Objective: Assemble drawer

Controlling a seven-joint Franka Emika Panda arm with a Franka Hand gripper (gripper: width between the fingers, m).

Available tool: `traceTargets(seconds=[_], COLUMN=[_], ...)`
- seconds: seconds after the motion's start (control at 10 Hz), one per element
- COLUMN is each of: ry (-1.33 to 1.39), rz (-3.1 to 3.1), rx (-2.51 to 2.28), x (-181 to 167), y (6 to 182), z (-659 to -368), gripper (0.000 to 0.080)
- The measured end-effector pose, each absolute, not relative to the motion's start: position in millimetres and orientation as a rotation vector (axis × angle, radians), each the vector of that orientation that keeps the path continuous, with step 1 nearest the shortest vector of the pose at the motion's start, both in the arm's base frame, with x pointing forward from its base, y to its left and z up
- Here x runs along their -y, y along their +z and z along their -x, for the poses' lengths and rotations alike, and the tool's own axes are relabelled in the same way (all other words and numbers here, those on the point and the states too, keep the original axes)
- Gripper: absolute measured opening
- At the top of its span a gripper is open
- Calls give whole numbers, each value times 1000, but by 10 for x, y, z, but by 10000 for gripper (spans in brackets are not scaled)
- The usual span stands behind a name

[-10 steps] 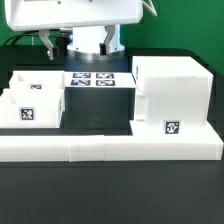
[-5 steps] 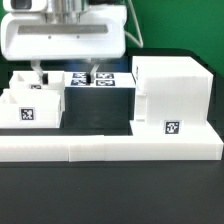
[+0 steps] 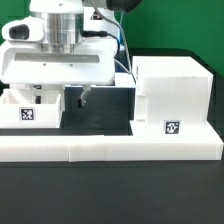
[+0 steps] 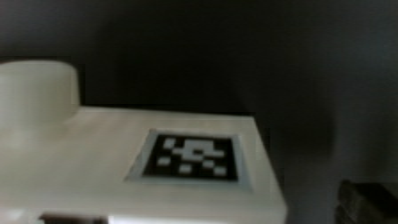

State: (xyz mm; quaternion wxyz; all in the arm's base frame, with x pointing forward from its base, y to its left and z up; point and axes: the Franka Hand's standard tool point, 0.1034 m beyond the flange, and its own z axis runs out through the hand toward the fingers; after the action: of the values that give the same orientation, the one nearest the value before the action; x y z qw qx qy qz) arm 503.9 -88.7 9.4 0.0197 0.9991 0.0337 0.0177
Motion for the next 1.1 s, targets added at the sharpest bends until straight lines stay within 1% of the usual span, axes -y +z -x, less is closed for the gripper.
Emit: traceTargets(seconds=[0.4, 0.6, 0.7, 0.8, 0.9, 1.0, 1.1], ry=[48, 48, 48, 48, 48, 48, 48], rz=[-3103, -3103, -3103, -3103, -3103, -3103, -3103], rx=[-111, -110, -110, -110, -110, -110, -110], x=[838, 844, 845, 844, 845, 845, 845], y=[66, 67, 67, 67, 67, 67, 67], z=[-5031, -5030, -5030, -5030, -5030, -5031, -5030], gripper=[649, 382, 382, 201, 77, 77, 41])
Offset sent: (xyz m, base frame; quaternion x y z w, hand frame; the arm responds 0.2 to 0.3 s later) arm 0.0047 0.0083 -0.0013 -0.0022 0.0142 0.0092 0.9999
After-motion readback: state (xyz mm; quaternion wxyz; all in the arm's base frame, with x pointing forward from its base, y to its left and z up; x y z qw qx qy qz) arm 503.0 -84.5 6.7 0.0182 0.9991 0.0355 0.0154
